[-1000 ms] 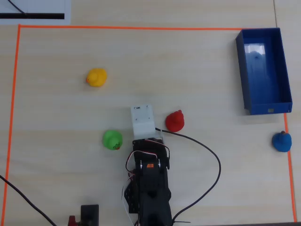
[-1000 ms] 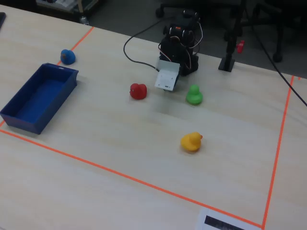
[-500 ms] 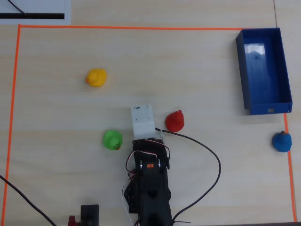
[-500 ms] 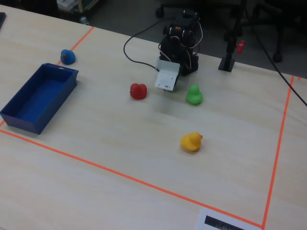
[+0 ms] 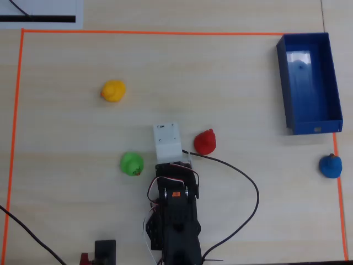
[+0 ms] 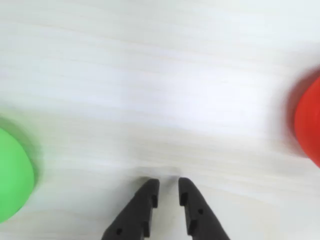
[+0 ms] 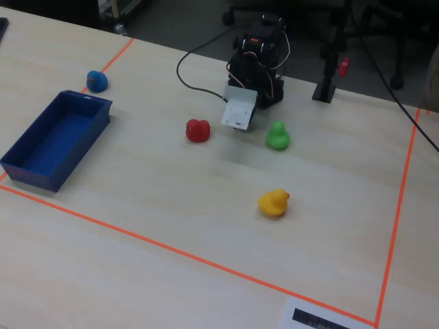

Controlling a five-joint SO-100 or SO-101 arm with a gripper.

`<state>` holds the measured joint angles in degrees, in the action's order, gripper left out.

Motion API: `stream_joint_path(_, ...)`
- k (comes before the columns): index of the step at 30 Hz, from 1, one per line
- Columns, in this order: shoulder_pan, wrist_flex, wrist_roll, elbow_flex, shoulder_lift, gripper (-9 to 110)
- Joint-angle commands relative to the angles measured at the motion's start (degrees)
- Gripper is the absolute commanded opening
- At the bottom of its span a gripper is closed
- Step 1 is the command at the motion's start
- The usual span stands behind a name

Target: Grasp red duck and put it into box.

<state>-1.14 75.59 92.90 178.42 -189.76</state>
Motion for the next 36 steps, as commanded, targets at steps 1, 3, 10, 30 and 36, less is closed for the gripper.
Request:
stream_joint_path(1, -0.18, 1.49, -0.26, -0.18, 0.09, 3)
stream_joint_path(3, -0.18, 1.49, -0.26, -0.18, 0.09, 3)
stream_joint_path(10, -0.09, 1.49, -0.26, -0.18, 0.09, 3)
stream_joint_path(30, 0.0, 1.49, -0.26, -0.18, 0.0, 6)
stream_joint_path(36, 0.79, 1.14, 0.18, -0.18, 0.0, 0)
